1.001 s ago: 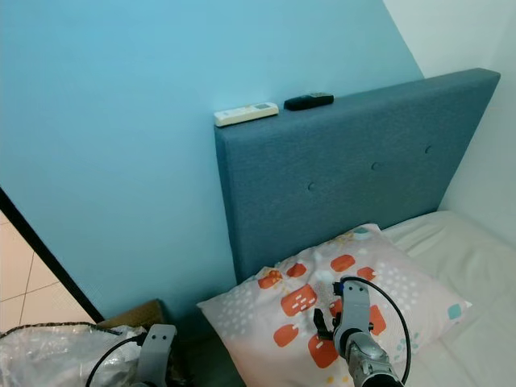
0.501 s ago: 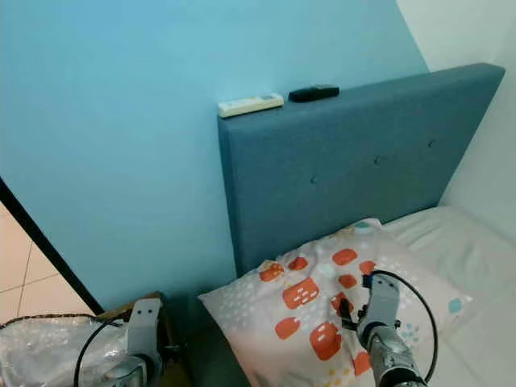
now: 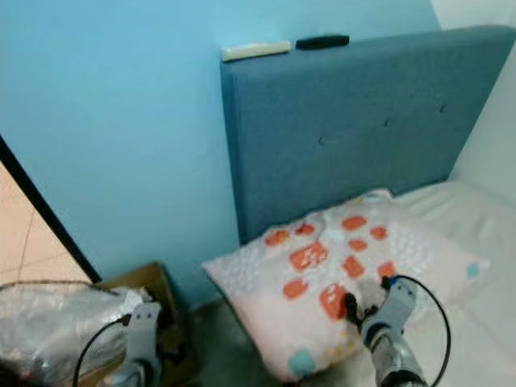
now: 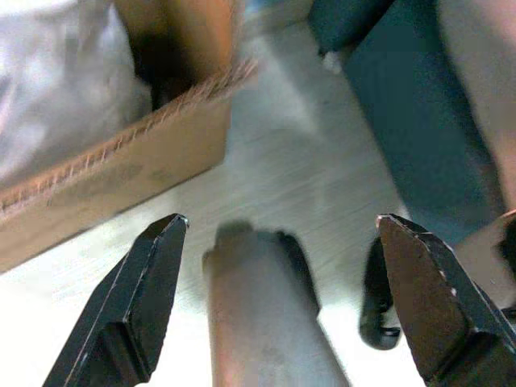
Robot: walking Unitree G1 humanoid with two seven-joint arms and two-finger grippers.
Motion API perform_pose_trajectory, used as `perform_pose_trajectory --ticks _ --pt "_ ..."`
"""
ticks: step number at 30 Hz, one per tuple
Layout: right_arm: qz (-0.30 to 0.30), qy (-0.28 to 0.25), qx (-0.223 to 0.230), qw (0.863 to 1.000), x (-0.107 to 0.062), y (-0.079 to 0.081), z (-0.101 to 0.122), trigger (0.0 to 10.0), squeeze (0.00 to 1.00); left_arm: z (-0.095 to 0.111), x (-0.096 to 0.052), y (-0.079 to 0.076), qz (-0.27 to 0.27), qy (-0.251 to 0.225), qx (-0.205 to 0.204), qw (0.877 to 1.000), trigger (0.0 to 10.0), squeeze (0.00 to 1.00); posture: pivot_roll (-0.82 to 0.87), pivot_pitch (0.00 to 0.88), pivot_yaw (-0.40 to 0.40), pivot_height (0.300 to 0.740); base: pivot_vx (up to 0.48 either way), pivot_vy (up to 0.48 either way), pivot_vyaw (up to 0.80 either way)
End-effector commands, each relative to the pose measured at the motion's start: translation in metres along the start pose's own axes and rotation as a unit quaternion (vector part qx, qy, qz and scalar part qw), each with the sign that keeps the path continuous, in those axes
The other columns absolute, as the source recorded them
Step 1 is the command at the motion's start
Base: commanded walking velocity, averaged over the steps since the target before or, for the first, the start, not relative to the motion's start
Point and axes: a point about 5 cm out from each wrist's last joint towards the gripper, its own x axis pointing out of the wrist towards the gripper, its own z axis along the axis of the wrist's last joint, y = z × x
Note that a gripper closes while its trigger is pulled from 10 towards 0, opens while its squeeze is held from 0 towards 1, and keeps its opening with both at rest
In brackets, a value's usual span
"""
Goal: Clean up the room
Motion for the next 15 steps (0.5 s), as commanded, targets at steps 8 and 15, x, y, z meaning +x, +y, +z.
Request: perform_pose_trajectory --ticks 8,15 --pt "0.019 -0.054 0.146 0.988 -0.004 -0.013 0.011 10.0 0.0 -0.008 -0.007 0.014 0.001 0.002 0.016 1.0 10.0 0.0 0.07 0.144 0.013 0.598 0.0 0.0 0.0" --pt "0.011 -0.027 0.248 0.968 -0.011 -0.02 -0.016 10.0 0.0 -0.018 -0.012 0.022 0.0 0.008 0.028 1.0 10.0 0.0 0.09 0.193 0.005 0.598 0.0 0.0 0.0"
